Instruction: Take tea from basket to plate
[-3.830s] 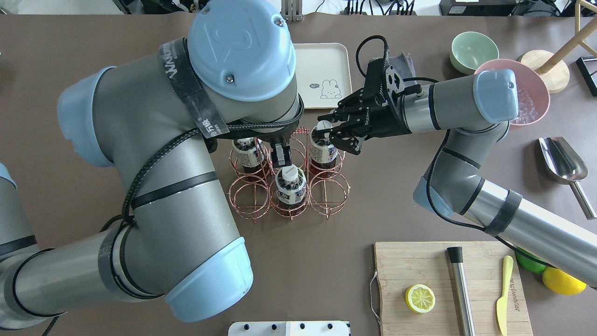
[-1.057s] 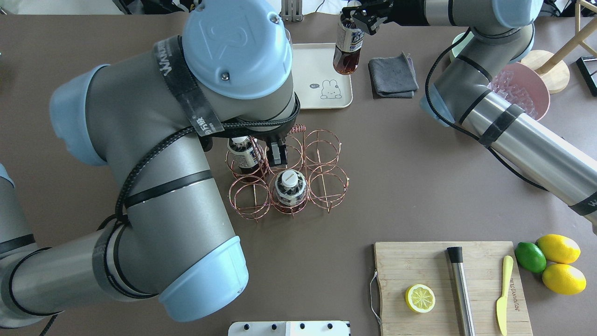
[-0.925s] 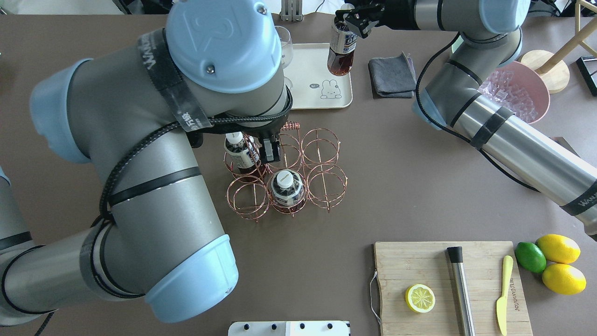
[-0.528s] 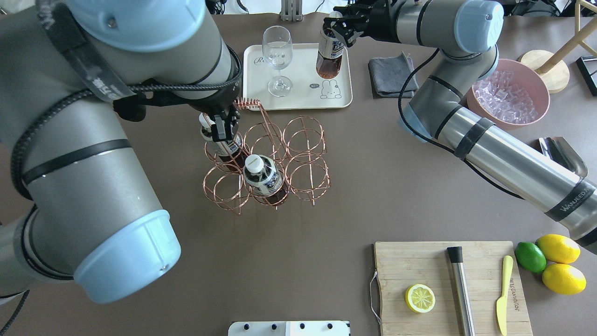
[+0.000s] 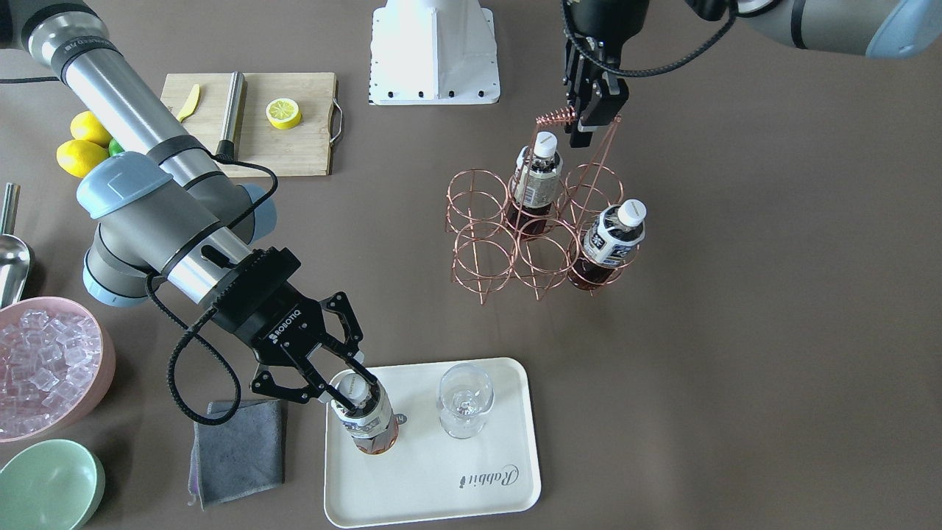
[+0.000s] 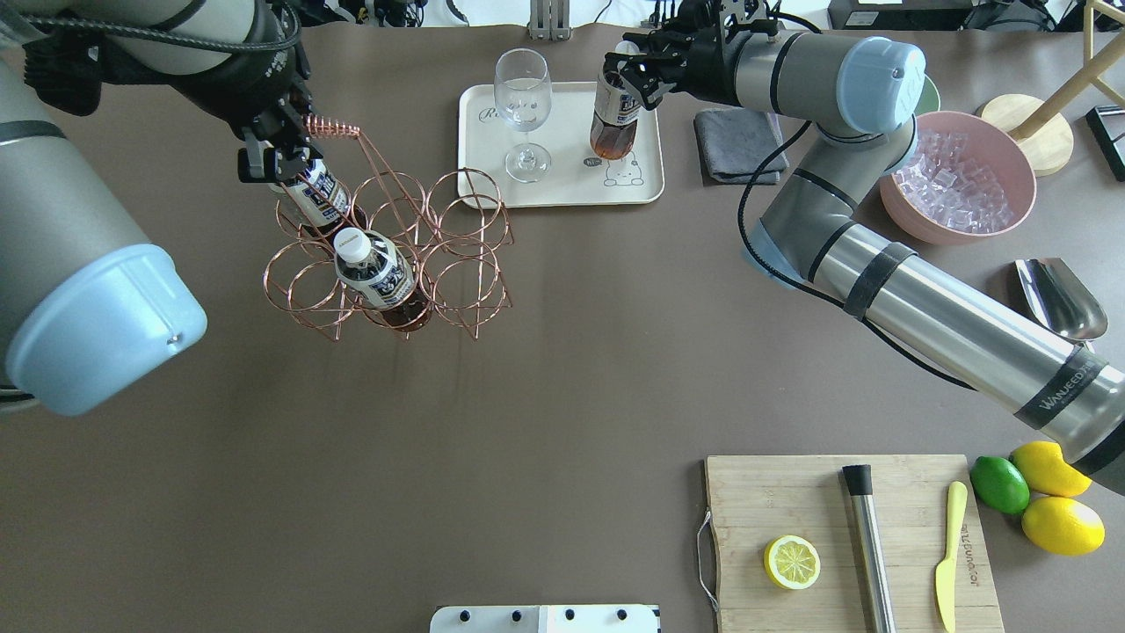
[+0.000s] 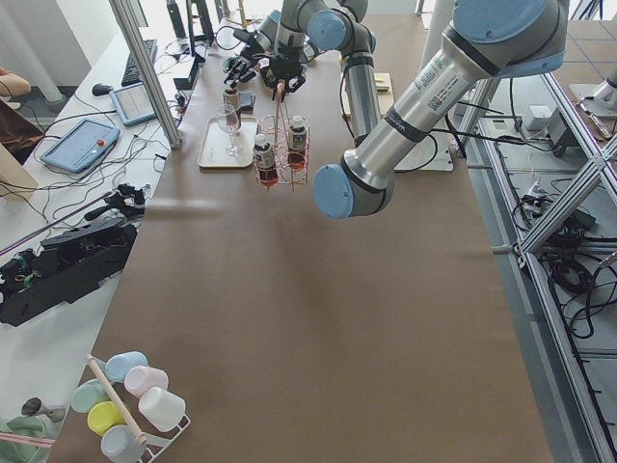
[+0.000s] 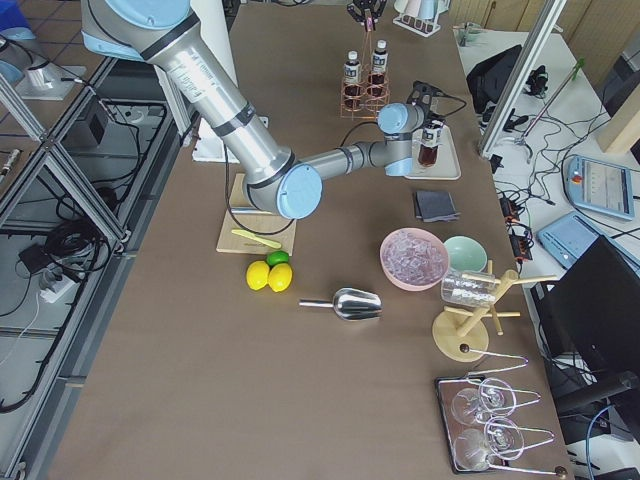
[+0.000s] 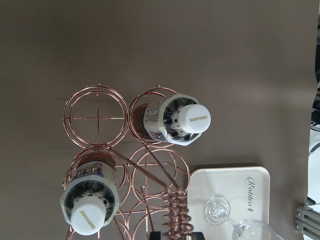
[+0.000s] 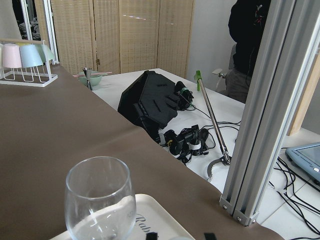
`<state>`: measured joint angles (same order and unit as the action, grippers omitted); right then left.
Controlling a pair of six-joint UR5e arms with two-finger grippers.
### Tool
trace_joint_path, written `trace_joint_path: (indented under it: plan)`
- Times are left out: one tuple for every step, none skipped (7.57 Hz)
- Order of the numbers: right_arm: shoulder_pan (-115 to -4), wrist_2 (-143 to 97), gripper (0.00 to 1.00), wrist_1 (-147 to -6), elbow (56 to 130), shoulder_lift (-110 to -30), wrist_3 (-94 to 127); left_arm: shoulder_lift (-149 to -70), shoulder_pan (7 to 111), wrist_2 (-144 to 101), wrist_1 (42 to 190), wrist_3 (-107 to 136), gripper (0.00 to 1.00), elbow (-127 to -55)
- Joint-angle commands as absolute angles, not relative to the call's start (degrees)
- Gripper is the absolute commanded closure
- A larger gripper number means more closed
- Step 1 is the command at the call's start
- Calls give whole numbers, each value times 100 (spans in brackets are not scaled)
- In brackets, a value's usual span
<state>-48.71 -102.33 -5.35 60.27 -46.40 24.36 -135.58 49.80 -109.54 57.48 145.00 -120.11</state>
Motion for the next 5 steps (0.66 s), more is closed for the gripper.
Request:
trace_joint_path:
  plan:
    - [-4817,-10204,100,-449,5994,-4658,2435,-12835,5981,-11511,6176,13283,100,-11840]
    - [-4790,-10204,100,-431,5994,-4676,2435,-12606,6481,-11836,6361,12906,100,-11613]
    - [-4773,-10204,100,-431,5994,-4684,2443,-12595,7026,-12013,6363,12537,100,-11341]
    - [-4755,-10204,100,-422,5994,-4702,2435,-12490,7466,-12197,6424,12011,100,-10929]
    - [-4746,-10195,100,-396,5994,-4711,2443,-12489,7975,-12399,6668,11710,100,-10438]
